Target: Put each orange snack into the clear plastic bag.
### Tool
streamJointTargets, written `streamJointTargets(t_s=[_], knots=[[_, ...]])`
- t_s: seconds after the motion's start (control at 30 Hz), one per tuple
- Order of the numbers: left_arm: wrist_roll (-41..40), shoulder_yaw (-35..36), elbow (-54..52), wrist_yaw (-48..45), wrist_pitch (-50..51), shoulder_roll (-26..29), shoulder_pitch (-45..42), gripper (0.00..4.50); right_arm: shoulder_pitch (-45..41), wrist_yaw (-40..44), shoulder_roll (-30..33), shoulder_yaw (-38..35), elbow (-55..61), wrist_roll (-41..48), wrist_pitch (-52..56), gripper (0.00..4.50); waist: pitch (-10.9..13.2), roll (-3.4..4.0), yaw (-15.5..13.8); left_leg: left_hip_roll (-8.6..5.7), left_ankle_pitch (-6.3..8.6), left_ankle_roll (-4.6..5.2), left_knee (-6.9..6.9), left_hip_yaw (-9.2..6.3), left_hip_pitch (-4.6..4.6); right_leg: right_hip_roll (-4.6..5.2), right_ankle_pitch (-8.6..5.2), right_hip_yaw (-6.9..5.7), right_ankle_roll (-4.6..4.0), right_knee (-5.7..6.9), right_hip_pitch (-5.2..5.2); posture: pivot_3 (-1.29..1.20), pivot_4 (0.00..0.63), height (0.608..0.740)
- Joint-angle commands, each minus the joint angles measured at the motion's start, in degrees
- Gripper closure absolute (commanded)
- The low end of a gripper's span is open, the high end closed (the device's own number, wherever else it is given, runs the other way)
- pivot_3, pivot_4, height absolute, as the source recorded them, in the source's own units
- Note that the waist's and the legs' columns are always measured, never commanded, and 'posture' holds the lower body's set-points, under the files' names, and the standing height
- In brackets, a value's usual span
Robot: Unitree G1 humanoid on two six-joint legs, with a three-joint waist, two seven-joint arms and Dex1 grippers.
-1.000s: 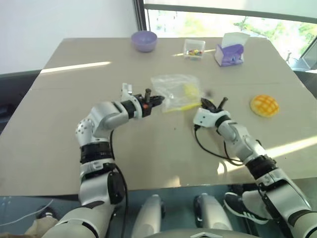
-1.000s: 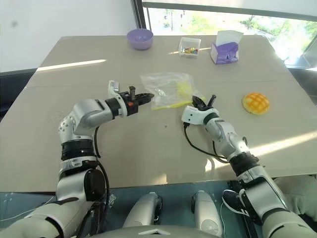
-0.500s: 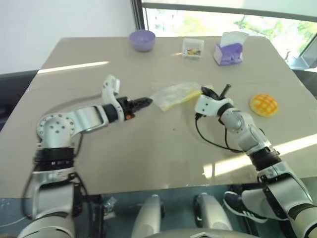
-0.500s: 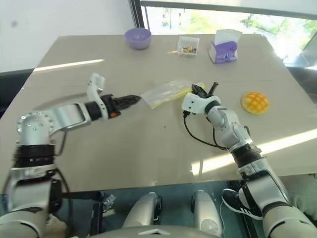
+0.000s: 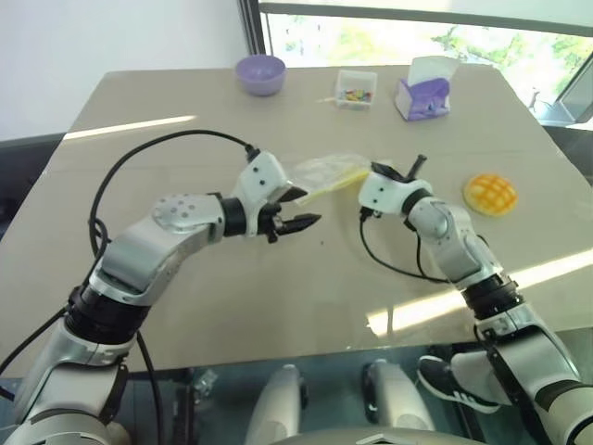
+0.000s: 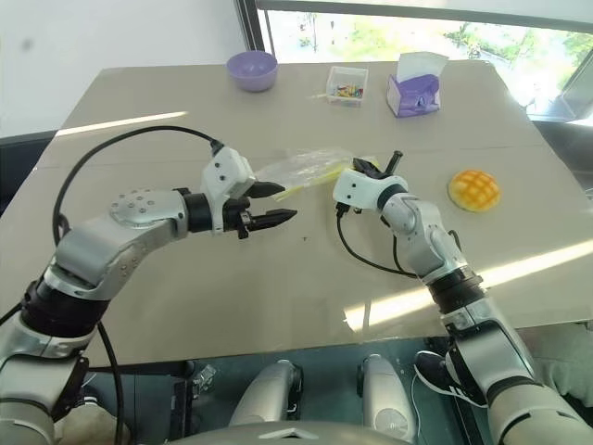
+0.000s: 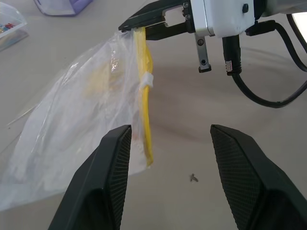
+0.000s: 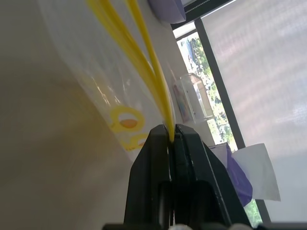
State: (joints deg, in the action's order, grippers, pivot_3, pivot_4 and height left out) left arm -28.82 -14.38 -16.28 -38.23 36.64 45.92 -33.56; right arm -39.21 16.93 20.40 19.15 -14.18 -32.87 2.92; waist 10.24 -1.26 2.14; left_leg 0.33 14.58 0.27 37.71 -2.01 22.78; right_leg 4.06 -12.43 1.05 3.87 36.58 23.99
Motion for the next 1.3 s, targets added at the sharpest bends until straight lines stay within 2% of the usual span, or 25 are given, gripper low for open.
streamJointTargets(t_s=[0.03, 0.1, 0.3, 0.4, 0.5, 0.63, 0.77, 0.87, 0.93, 1.03, 1.3], knots=[[4.90, -0.39, 0.60, 1.35, 1.04, -2.18, -2.12, 1.74, -1.26, -0.04, -0.32, -0.74, 3.08, 0.15, 0.57, 4.50, 0.00, -0.01, 0.02, 0.00, 0.00, 0.00, 0.00, 0.01, 0.00, 0.00, 0.00, 0.00, 0.00, 0.03, 0.01, 0.00, 0.150, 0.740], [6.34, -0.34, 0.84, 0.91, 1.41, -3.02, -2.51, 1.74, -1.25, -0.07, -0.42, -0.70, 3.02, 0.09, 0.65, 4.50, 0.00, 0.00, 0.04, 0.01, 0.00, 0.01, 0.00, 0.00, 0.00, -0.01, 0.00, 0.00, 0.00, 0.04, 0.02, 0.00, 0.150, 0.740], [9.52, 0.45, 2.44, -0.67, 1.42, -4.81, -2.76, 4.29, -0.75, 0.50, -0.52, -0.45, 3.73, 0.08, 1.01, 4.50, 0.00, 0.00, 0.07, 0.01, 0.00, 0.01, 0.00, 0.01, 0.00, -0.01, 0.00, 0.02, 0.00, 0.11, 0.06, 0.00, 0.150, 0.740], [11.26, 1.04, 4.39, -1.60, -1.11, -5.12, -2.32, 4.29, 0.21, 3.52, -0.78, -1.03, 4.88, 2.35, 2.58, 4.50, 0.00, -0.01, 0.07, 0.01, 0.00, 0.01, 0.01, 0.01, 0.00, -0.01, 0.00, 0.02, 0.00, 0.13, 0.07, 0.00, 0.150, 0.740], [13.03, 1.64, 8.11, -3.51, -6.14, -5.35, -1.73, 4.33, 0.77, 4.64, -0.69, -1.87, 6.32, 3.77, 3.62, 3.66, 0.00, 0.00, 0.06, 0.01, 0.00, 0.01, 0.01, 0.01, -0.01, -0.01, 0.00, 0.02, 0.00, 0.15, 0.07, 0.00, 0.150, 0.740], [14.70, 2.73, 12.42, -5.68, -13.12, -6.53, -1.54, 4.33, 3.15, 6.65, -0.14, -3.00, 9.94, 6.50, 5.43, 1.77, 0.00, -0.01, -0.04, 0.01, 0.00, 0.01, 0.02, 0.02, -0.01, 0.00, 0.00, 0.02, 0.00, 0.15, 0.08, 0.00, 0.150, 0.740], [16.75, 2.75, 15.96, -7.51, -16.99, -6.92, -2.67, 4.33, 6.87, 9.65, 1.14, -4.69, 16.37, 8.98, 8.29, 1.77, 0.00, 0.00, -0.21, 0.00, 0.00, 0.01, 0.04, 0.01, 0.02, 0.01, 0.00, 0.00, 0.00, 0.14, 0.07, 0.00, 0.150, 0.740], [18.04, 2.88, 18.26, -8.52, -19.33, -7.33, -3.38, 4.33, 9.10, 10.33, 0.82, -6.58, 20.76, 11.15, 12.02, 2.67, 0.00, 0.00, -0.18, 0.00, 0.00, 0.02, 0.07, 0.01, 0.02, 0.00, 0.00, 0.01, 0.00, 0.18, 0.07, 0.00, 0.150, 0.740], [18.46, 3.10, 18.97, -9.13, -20.03, -7.66, -3.74, 4.33, 10.62, 11.71, -0.57, -8.00, 24.12, 14.35, 15.51, 3.63, 0.00, 0.00, -0.14, 0.01, 0.00, 0.02, 0.09, 0.00, 0.01, -0.01, 0.00, 0.00, 0.00, 0.22, 0.07, 0.00, 0.150, 0.740], [19.42, 3.15, 19.74, -9.47, -21.21, -8.11, -4.30, 4.33, 11.36, 12.78, -3.68, -9.23, 27.62, 18.89, 20.20, 4.47, 0.00, 0.00, 0.01, 0.03, 0.00, 0.02, 0.10, 0.00, 0.00, -0.03, 0.00, 0.00, 0.00, 0.24, 0.08, 0.00, 0.150, 0.740], [20.84, 3.85, 18.66, -9.69, -22.14, -8.83, -3.65, 4.33, 8.94, 11.25, -9.52, -8.43, 27.76, 23.65, 25.49, 4.47, 0.00, 0.00, 0.00, 0.03, 0.00, 0.02, 0.18, -0.01, 0.00, -0.03, 0.00, 0.00, 0.00, 0.28, 0.07, 0.00, 0.150, 0.740]])
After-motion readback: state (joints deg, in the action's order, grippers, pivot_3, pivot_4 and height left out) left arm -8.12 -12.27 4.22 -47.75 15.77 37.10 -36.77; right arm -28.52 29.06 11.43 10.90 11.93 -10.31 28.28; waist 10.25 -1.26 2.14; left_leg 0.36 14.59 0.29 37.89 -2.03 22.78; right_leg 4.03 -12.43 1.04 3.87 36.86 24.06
